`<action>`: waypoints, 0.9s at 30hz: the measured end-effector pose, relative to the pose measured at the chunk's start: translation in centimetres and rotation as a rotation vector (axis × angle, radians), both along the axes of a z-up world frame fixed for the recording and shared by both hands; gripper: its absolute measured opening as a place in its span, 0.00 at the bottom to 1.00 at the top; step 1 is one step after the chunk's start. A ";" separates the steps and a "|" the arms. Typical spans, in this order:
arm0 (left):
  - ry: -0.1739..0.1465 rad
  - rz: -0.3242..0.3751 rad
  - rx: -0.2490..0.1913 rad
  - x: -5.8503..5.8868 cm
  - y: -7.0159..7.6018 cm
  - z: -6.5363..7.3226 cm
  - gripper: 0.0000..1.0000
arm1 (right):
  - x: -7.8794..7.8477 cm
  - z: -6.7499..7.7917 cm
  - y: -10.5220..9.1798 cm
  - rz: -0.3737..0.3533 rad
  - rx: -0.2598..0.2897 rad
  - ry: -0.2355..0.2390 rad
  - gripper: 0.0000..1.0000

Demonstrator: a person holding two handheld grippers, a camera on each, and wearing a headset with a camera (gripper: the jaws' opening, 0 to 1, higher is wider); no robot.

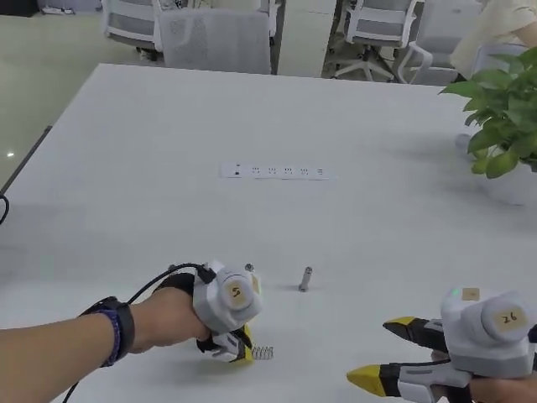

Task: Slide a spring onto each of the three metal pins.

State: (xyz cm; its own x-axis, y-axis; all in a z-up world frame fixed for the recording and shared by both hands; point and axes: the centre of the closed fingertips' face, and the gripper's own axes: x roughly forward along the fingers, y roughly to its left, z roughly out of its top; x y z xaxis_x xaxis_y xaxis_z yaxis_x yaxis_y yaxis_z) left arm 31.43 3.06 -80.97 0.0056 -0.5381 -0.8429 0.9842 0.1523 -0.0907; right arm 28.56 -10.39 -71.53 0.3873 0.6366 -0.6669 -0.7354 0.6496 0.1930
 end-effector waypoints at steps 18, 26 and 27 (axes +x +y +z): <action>0.017 0.178 -0.087 -0.4 3.3 1.6 0.02 | 0.0 -0.2 3.6 0.090 0.033 0.021 0.64; -0.007 0.231 -0.113 -0.5 5.1 3.0 0.02 | -0.2 -0.2 4.8 0.128 0.043 0.033 0.64; -0.008 0.241 -0.122 -0.5 5.2 3.2 0.02 | -0.1 -0.2 4.9 0.131 0.045 0.034 0.64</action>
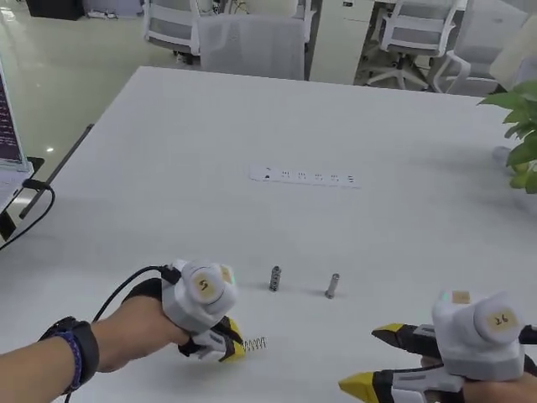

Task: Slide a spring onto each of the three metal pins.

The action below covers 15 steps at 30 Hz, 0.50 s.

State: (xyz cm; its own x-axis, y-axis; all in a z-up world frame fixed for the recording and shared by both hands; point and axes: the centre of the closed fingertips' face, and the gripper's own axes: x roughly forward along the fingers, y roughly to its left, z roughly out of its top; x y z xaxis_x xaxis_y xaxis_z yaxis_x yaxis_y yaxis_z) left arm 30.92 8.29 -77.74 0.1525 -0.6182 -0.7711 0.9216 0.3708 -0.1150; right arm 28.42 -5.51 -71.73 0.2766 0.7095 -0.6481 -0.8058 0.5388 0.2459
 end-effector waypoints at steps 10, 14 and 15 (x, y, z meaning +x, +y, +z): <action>-0.022 0.066 -0.034 -0.3 1.8 1.3 0.02 | 0.0 0.2 1.8 0.048 0.011 0.005 0.63; -0.034 0.085 -0.040 -0.4 2.6 1.7 0.02 | -0.1 0.2 2.4 0.063 0.021 0.012 0.62; -0.037 0.091 -0.043 -0.4 2.8 1.8 0.02 | -0.1 0.3 2.6 0.069 0.023 0.013 0.62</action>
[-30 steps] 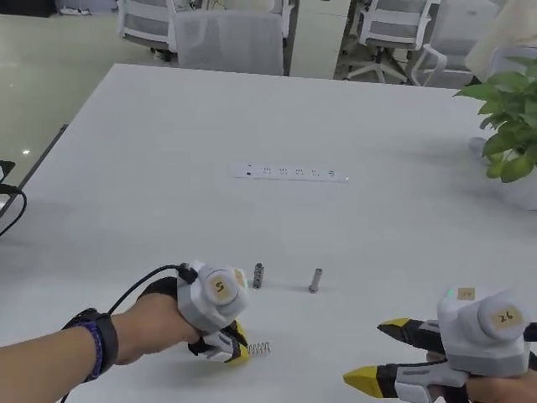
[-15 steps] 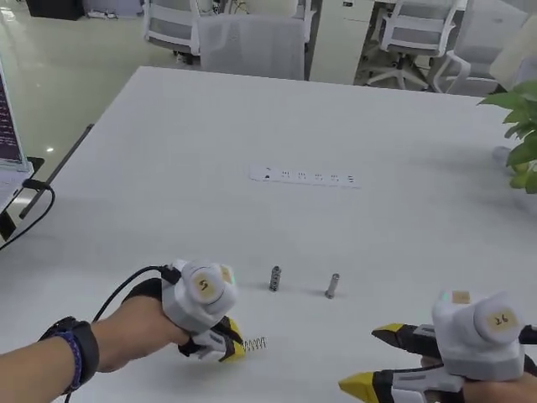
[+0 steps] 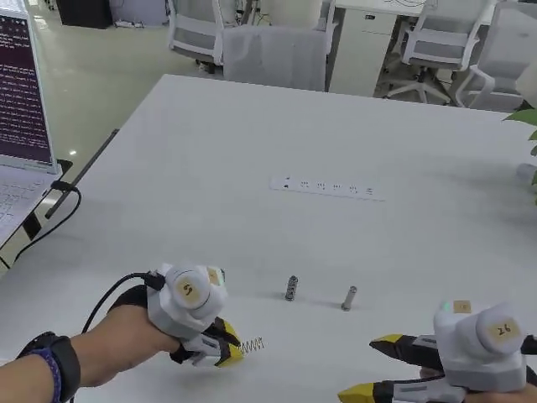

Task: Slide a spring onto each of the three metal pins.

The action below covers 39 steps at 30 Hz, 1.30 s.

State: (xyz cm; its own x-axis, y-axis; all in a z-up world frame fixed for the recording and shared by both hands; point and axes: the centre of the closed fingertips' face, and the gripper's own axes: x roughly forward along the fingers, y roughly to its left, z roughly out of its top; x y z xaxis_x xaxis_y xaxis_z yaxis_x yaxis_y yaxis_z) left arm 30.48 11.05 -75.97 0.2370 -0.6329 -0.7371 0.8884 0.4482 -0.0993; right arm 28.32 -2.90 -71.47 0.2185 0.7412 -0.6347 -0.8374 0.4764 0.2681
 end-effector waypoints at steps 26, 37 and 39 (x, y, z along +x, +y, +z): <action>-0.070 0.122 -0.066 -1.2 2.7 3.0 0.02 | 0.0 0.7 5.0 0.131 0.051 0.016 0.58; -0.106 0.151 -0.091 -1.4 2.8 4.6 0.02 | 0.3 1.5 7.3 0.163 0.109 0.035 0.55; -0.112 0.151 -0.093 -1.5 2.8 4.7 0.02 | 0.3 1.6 7.7 0.175 0.109 0.034 0.55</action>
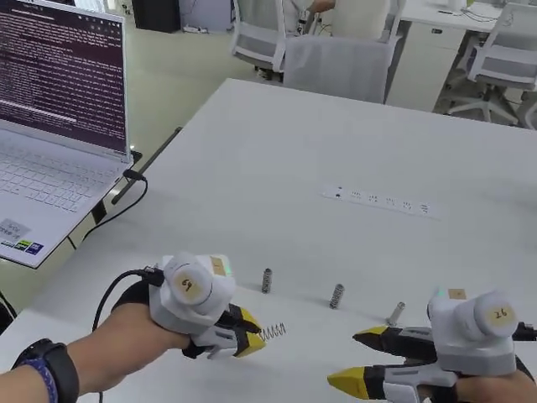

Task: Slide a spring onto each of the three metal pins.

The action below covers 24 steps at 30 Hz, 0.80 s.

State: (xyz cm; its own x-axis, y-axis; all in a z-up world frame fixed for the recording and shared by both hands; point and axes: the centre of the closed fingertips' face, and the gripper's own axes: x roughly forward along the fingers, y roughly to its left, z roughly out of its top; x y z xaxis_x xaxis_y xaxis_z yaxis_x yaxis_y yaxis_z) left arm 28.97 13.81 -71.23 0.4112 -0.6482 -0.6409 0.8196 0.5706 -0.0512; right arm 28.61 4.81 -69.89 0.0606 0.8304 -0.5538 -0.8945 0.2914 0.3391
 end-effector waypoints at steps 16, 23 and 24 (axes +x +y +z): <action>-0.035 -0.027 -0.022 0.0 -1.6 1.5 0.02 | 0.3 0.8 2.3 0.084 0.020 -0.018 0.48; -0.046 -0.052 -0.031 0.0 -2.7 1.9 0.02 | 0.5 1.2 2.8 0.103 0.037 -0.025 0.43; -0.047 -0.056 -0.032 -0.1 -2.8 1.9 0.02 | 0.5 1.3 2.9 0.106 0.040 -0.025 0.41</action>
